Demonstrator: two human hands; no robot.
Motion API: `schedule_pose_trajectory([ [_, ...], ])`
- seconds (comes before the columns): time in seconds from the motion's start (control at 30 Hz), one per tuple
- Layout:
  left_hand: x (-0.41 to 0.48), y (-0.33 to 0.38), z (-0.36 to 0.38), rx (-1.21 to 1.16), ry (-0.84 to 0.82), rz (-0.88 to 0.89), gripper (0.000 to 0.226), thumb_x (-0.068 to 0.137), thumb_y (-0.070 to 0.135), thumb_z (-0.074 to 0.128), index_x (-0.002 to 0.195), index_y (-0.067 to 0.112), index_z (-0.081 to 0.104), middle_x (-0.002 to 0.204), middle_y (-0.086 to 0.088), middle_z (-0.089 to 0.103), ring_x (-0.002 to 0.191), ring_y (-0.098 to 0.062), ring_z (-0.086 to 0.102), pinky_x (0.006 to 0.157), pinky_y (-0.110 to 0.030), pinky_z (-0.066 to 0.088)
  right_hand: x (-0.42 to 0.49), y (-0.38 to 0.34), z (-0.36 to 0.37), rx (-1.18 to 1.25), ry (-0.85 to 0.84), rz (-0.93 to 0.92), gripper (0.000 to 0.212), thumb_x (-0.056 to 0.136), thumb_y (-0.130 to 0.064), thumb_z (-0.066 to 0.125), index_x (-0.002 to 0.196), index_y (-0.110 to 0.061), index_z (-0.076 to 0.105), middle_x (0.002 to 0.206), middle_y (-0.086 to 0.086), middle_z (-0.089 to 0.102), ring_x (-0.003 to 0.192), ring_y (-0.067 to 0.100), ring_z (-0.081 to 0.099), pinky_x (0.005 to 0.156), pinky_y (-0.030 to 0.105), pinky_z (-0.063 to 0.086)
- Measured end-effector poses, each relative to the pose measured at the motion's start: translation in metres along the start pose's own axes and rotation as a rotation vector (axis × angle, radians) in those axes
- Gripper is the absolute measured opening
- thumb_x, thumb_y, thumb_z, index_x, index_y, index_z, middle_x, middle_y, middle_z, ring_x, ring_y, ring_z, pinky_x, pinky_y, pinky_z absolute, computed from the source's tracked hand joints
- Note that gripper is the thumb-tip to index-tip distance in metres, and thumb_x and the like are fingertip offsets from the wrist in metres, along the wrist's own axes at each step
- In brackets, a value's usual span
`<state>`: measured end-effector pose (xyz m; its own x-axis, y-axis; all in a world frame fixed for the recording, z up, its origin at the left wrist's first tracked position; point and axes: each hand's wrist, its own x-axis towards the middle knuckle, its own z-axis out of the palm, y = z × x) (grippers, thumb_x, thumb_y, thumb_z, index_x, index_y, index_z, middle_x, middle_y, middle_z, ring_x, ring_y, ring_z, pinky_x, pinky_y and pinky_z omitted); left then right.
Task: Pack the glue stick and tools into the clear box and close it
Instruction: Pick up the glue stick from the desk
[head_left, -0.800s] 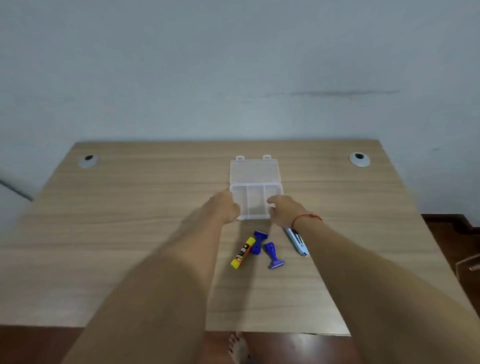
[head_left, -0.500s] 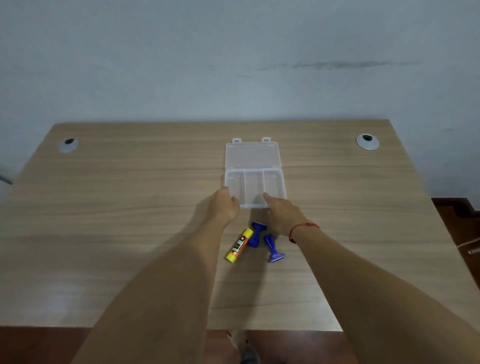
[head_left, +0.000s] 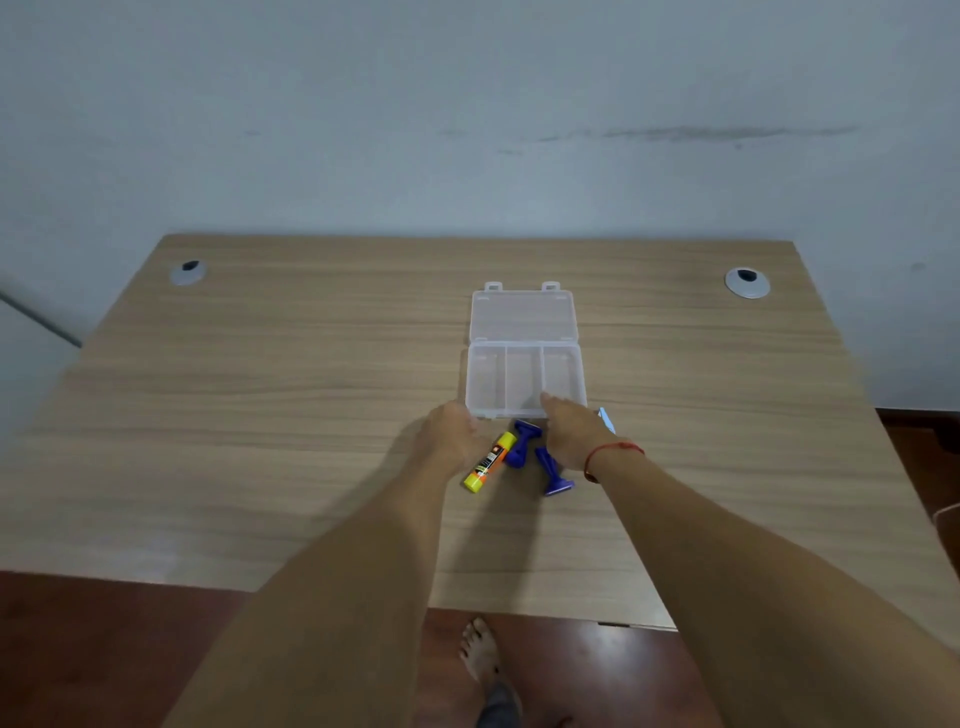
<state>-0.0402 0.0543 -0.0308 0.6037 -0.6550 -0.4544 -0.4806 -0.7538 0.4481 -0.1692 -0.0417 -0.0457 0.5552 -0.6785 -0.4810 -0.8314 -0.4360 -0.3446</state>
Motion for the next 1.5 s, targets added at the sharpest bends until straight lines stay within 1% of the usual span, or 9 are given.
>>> schedule_pose_trajectory([
  [0.07, -0.005, -0.008, 0.007, -0.002, -0.112, 0.035, 0.013, 0.073, 0.021, 0.072, 0.079, 0.012, 0.065, 0.084, -0.006, 0.065, 0.082, -0.023, 0.063, 0.069, -0.029, 0.046, -0.003, 0.000, 0.000, -0.020, 0.003, -0.016, 0.052, 0.089, -0.005, 0.049, 0.140, -0.007, 0.040, 0.143, 0.015, 0.049, 0.132, 0.034, 0.046, 0.109, 0.044, 0.040],
  [0.17, -0.005, -0.015, 0.019, 0.022, -0.144, 0.048, 0.022, 0.070, 0.022, 0.078, 0.085, 0.010, 0.067, 0.082, -0.002, 0.060, 0.074, -0.018, 0.055, 0.065, -0.028, 0.043, -0.005, 0.002, 0.000, -0.056, -0.007, -0.024, 0.053, 0.091, -0.006, 0.050, 0.142, -0.007, 0.039, 0.146, 0.014, 0.046, 0.135, 0.033, 0.043, 0.113, 0.043, 0.036],
  [0.47, -0.005, -0.018, 0.008, -0.067, 0.041, 0.040, 0.023, 0.067, 0.025, 0.068, 0.059, 0.017, 0.048, 0.067, 0.001, 0.046, 0.066, -0.031, 0.042, 0.053, -0.024, 0.034, -0.006, 0.004, 0.002, -0.067, 0.000, -0.038, 0.052, 0.091, -0.006, 0.047, 0.142, -0.011, 0.039, 0.145, 0.012, 0.047, 0.134, 0.031, 0.044, 0.111, 0.042, 0.037],
  [0.57, 0.010, -0.002, -0.003, -0.195, 0.120, -0.029, 0.023, 0.067, 0.027, 0.071, 0.056, 0.017, 0.052, 0.070, -0.002, 0.055, 0.069, -0.031, 0.055, 0.058, -0.027, 0.041, -0.006, 0.004, 0.000, -0.042, -0.005, -0.032, 0.052, 0.091, -0.006, 0.047, 0.142, -0.012, 0.039, 0.144, 0.011, 0.048, 0.134, 0.031, 0.044, 0.111, 0.040, 0.038],
  [0.7, 0.040, 0.028, -0.007, -0.306, 0.166, -0.072, 0.023, 0.069, 0.025, 0.071, 0.079, 0.004, 0.071, 0.090, -0.015, 0.072, 0.083, -0.032, 0.068, 0.064, -0.030, 0.050, -0.002, 0.005, 0.004, -0.048, 0.024, -0.031, 0.047, 0.089, -0.007, 0.049, 0.135, -0.011, 0.045, 0.139, 0.011, 0.052, 0.130, 0.031, 0.047, 0.107, 0.040, 0.040],
  [0.9, 0.060, 0.039, 0.005, -0.212, 0.164, -0.136, 0.039, 0.084, 0.032, 0.064, 0.110, 0.002, 0.064, 0.115, -0.016, 0.068, 0.107, -0.035, 0.065, 0.071, -0.033, 0.047, 0.001, 0.004, 0.005, -0.048, 0.041, -0.026, 0.042, 0.089, -0.006, 0.045, 0.131, -0.011, 0.048, 0.137, 0.012, 0.055, 0.127, 0.032, 0.050, 0.103, 0.040, 0.040],
  [1.17, 0.046, 0.032, 0.003, -0.219, 0.173, -0.127, 0.034, 0.082, 0.023, 0.069, 0.109, 0.003, 0.066, 0.119, -0.015, 0.063, 0.107, -0.034, 0.064, 0.082, -0.036, 0.052, -0.008, 0.006, 0.005, 0.036, 0.064, -0.026, 0.039, 0.091, -0.004, 0.043, 0.128, -0.009, 0.055, 0.132, 0.010, 0.058, 0.121, 0.031, 0.055, 0.103, 0.039, 0.046],
  [1.4, 0.050, 0.028, 0.010, -0.208, 0.161, -0.058, 0.021, 0.083, 0.019, 0.070, 0.093, 0.001, 0.073, 0.105, -0.019, 0.070, 0.098, -0.036, 0.066, 0.079, -0.036, 0.054, -0.013, 0.005, 0.005, 0.061, 0.040, 0.005, 0.029, 0.092, -0.011, 0.044, 0.117, -0.009, 0.058, 0.124, 0.011, 0.061, 0.111, 0.031, 0.060, 0.094, 0.039, 0.051],
  [1.5, 0.047, 0.027, 0.011, -0.200, 0.179, -0.043, 0.029, 0.083, 0.007, 0.066, 0.055, 0.009, 0.058, 0.076, -0.012, 0.059, 0.080, -0.041, 0.058, 0.066, -0.033, 0.048, -0.014, 0.006, 0.006, 0.077, 0.029, 0.013, 0.025, 0.092, -0.012, 0.045, 0.114, -0.009, 0.057, 0.120, 0.013, 0.062, 0.108, 0.032, 0.061, 0.090, 0.039, 0.052],
])
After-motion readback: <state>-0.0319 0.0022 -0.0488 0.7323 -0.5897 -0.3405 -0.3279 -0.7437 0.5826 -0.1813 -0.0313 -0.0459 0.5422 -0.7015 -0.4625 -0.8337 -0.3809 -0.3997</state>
